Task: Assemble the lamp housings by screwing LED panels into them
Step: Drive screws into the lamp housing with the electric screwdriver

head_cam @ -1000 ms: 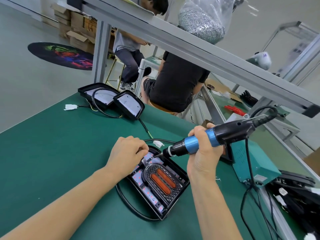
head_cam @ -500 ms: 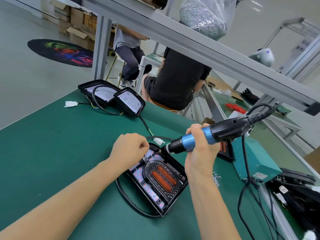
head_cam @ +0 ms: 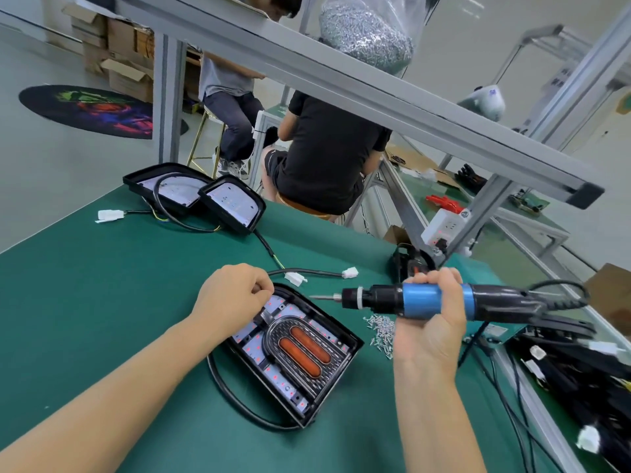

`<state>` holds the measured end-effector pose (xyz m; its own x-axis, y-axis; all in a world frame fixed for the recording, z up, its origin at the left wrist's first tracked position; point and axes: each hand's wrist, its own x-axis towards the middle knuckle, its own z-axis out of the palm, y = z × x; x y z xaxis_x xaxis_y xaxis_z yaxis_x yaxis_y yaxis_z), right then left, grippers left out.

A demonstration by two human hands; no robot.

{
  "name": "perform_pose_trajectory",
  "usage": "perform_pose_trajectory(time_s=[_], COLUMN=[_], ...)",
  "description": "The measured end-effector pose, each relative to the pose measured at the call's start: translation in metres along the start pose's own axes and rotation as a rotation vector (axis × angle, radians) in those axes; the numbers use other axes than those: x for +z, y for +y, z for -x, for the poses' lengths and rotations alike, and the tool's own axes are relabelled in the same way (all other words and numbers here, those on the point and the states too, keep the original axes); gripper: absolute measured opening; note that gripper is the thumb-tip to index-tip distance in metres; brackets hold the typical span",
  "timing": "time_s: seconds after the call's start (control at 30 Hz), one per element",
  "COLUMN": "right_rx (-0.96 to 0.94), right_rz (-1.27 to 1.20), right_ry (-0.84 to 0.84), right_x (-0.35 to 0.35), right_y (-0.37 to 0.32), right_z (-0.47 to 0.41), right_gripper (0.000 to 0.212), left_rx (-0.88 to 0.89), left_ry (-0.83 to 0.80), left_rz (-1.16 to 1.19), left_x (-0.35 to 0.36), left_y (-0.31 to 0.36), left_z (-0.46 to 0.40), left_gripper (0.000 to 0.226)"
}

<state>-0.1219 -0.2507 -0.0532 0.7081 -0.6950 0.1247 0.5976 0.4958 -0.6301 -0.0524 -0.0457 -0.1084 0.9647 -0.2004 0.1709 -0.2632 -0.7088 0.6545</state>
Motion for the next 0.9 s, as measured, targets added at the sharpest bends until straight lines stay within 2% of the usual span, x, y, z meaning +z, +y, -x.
perform_pose_trajectory(time_s=[0.2, 0.37, 0.43, 0.63, 0.77, 0.9], right_rx=[0.060, 0.043, 0.078, 0.230, 0.248, 0.278], right_rz=[-0.153, -0.066, -0.033, -0.079, -0.070, -0.077], right_ry=[0.143, 0.227, 0.237, 0.325, 0.324, 0.309], right_x=[-0.063, -0.104, -0.115, -0.147, -0.150, -0.151], right_y=[-0.041, -0.053, -0.054, -0.043, -0.041, -0.042], right_z=[-0.012, -0.013, -0.013, -0.012, -0.014, -0.011], right_gripper=[0.018, 0.019, 0.015, 0.022, 0.020, 0.025], left_rx=[0.120, 0.274, 0.318, 0.335, 0.308, 0.333], left_ry=[-0.001, -0.103, -0.190, -0.423, -0.481, -0.460], left_rz=[0.131, 0.162, 0.104, -0.113, -0.251, -0.526], left_x=[0.003, 0.028, 0.045, 0.089, 0.107, 0.119], left_y=[0.031, 0.082, 0.101, 0.134, 0.141, 0.142], left_z=[-0.001, -0.010, -0.017, -0.037, -0.040, -0.037], left_gripper=[0.010, 0.008, 0.010, 0.012, 0.019, 0.022])
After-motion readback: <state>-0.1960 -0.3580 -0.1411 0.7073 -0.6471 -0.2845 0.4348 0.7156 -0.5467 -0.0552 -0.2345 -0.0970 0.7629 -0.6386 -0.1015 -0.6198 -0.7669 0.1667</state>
